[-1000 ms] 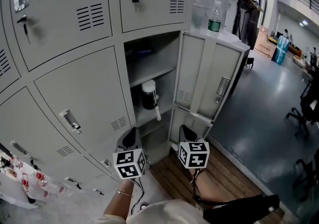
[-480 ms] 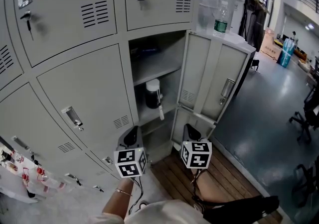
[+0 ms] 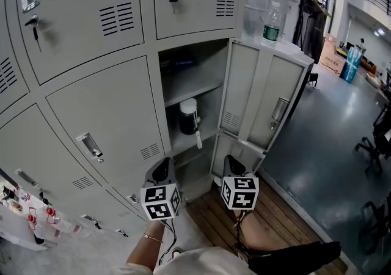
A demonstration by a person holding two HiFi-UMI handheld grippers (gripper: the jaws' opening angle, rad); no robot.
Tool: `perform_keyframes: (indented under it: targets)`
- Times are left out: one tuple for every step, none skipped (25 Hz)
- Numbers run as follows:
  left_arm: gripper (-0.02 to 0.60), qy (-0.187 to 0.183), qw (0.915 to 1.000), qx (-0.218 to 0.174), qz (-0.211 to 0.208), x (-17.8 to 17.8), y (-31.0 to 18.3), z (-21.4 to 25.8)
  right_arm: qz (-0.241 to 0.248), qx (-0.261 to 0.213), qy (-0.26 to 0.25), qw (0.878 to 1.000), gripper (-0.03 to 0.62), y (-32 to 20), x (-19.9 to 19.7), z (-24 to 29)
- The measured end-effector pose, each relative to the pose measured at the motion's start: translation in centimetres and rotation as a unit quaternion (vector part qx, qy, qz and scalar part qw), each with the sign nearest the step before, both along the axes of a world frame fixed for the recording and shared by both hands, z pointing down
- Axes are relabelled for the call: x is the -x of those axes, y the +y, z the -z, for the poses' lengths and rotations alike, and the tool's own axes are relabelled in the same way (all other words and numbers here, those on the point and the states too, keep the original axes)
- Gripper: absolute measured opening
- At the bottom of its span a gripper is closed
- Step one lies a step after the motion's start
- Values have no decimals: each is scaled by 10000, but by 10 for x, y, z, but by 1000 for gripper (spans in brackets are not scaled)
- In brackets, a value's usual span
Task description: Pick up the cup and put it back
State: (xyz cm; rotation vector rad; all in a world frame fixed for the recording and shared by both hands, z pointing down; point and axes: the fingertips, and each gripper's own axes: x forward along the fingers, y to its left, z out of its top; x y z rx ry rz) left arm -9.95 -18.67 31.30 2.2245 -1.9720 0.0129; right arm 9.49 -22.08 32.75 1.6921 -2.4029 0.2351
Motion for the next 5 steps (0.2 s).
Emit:
perform_keyframes:
  targets:
    - [9, 5, 10000, 6, 6, 1, 0, -1, -2, 4, -1, 10000, -9, 0, 0, -1]
    - [9, 11, 10000, 9, 12, 1, 0, -1, -2, 7, -1, 10000, -9, 0, 0, -1]
    - [9, 18, 10000, 13, 19, 2, 0, -2, 0, 11, -1, 10000, -9, 0, 1, -1]
    - [9, 24, 10000, 19, 26, 2, 0, -3, 2, 15, -1, 10000, -9, 0, 1, -2]
    - [9, 31, 10000, 25, 32, 3, 0, -3, 5, 19, -2, 10000, -9, 0, 2, -2]
